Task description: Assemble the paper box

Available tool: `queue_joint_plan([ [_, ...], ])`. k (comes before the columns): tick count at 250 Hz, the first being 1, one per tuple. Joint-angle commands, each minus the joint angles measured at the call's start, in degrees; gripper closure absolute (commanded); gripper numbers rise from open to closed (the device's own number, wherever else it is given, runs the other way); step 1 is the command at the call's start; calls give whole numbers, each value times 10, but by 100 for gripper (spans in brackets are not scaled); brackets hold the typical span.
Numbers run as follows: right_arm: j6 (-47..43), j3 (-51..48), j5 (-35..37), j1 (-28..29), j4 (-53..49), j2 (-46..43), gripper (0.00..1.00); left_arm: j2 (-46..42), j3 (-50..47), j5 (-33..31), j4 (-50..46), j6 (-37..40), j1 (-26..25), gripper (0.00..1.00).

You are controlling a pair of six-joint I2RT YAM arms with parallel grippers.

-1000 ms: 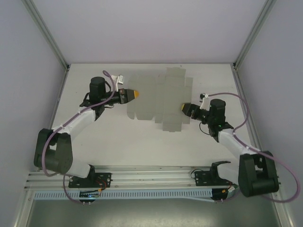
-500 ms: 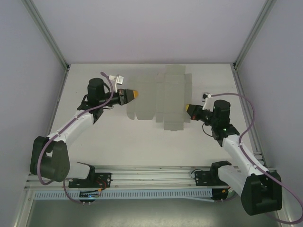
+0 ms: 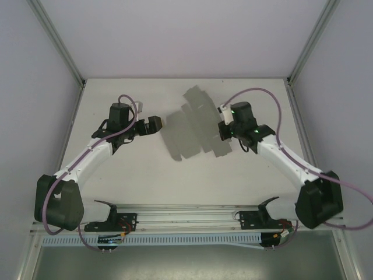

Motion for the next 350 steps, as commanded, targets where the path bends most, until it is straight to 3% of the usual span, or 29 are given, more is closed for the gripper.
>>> queue_joint_plan([
  [1, -147, 68, 101, 31, -71, 46, 100, 0, 22, -29, -46, 21, 3, 1],
  [27, -290, 73, 192, 71, -17, 84, 100, 10, 50, 2, -58, 28, 2, 1],
  [57, -476, 27, 281, 107, 169, 118, 100, 5, 59, 0, -38, 29, 3, 1],
  [88, -618, -39, 281, 123, 389, 144, 100, -1, 65, 35, -7, 35, 3, 1],
  [125, -669, -65, 275, 140, 506, 173, 100, 28, 91, 104, 15, 29, 3, 1],
  [148, -681, -79, 279, 154, 544, 182, 100, 56, 124, 143, 32, 7, 3, 1],
  [183, -643, -84, 270, 169, 507, 167, 100, 117, 156, 250, 67, -19, 2, 2],
  [205, -619, -91, 267, 172, 509, 153, 100, 139, 158, 283, 91, -32, 2, 1],
  [248, -596, -100, 268, 172, 506, 142, 100, 154, 154, 285, 93, -44, 1, 2],
  [313, -583, -106, 268, 174, 516, 147, 100, 194, 149, 303, 97, -78, 0, 22],
  [350, -581, -109, 277, 174, 526, 150, 100, 202, 150, 285, 73, -72, -2, 22],
])
